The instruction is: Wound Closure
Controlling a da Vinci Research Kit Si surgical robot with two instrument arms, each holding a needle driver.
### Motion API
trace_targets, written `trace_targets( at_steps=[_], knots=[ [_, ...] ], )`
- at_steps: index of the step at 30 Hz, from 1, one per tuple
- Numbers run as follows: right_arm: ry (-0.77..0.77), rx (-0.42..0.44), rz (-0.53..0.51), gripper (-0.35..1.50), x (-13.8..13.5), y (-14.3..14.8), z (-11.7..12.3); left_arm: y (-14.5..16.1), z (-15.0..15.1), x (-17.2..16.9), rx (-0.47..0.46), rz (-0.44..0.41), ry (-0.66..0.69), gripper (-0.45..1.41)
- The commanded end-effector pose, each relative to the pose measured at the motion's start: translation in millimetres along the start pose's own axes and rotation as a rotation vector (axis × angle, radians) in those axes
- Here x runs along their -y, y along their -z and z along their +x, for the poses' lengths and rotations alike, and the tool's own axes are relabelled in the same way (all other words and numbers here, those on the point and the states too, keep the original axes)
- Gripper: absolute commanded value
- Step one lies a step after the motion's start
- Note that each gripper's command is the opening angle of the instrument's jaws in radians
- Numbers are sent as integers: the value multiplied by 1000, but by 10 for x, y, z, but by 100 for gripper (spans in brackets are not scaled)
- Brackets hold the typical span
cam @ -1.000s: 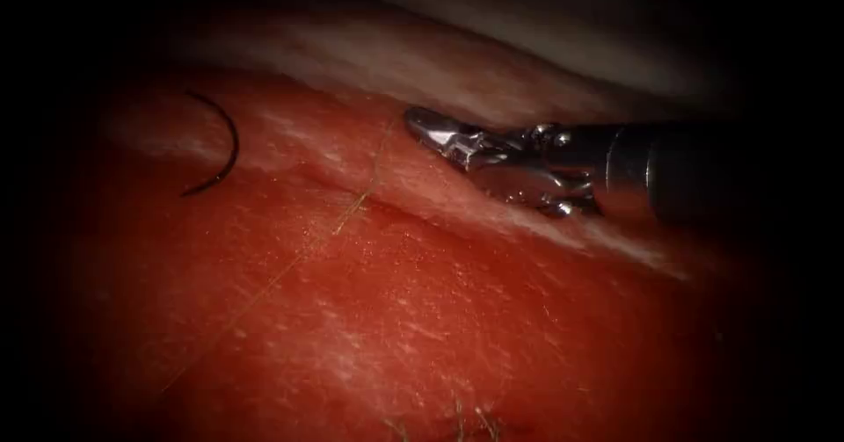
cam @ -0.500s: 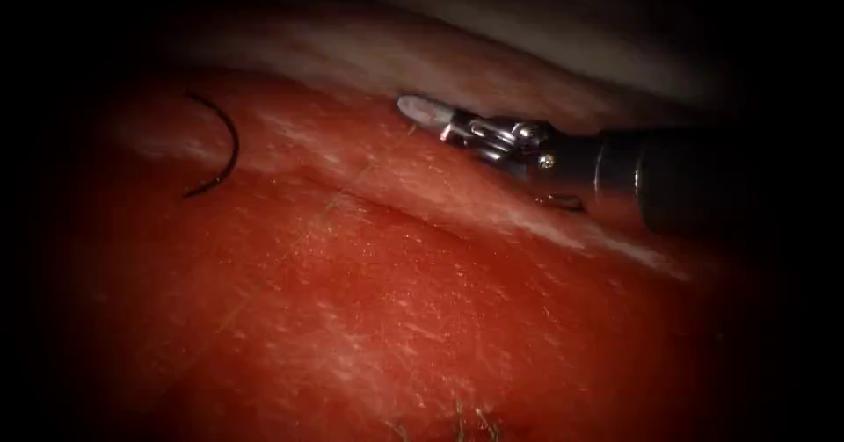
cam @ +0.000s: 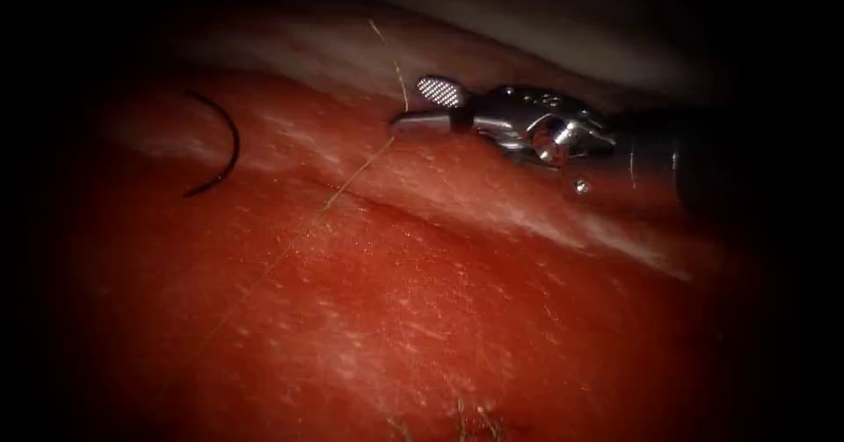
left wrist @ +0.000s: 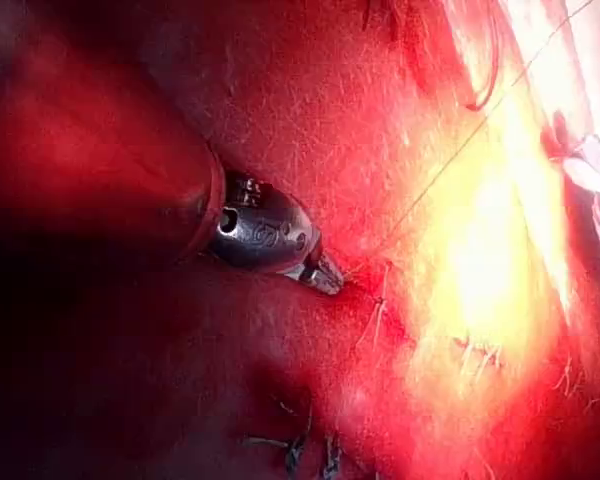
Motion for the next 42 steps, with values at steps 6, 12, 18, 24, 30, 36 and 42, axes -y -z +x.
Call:
trace_targets(
  at_steps=[6,12,18,24,30,36,42],
  knots=[
    [37,-24,-20,130,-5,7,19,-11,31,6,-30,9,-27,-35],
    [140,10,-102,130,11,52,21,-22,123,31,-82,40,-104,-35],
    [270,-6,-162,131,40,104,58,-58,186,93,-125,70,-138,-35],
    [287,-6,-123,130,70,112,73,-66,187,122,-126,84,-135,-35],
    [300,-26,-89,119,98,86,63,-108,211,146,-141,29,-129,-35],
    [317,-46,-62,103,111,58,43,-143,225,166,-142,-7,-140,-35],
    [295,-65,28,37,129,43,27,-162,220,205,-142,-10,-156,-35]
  ],
)
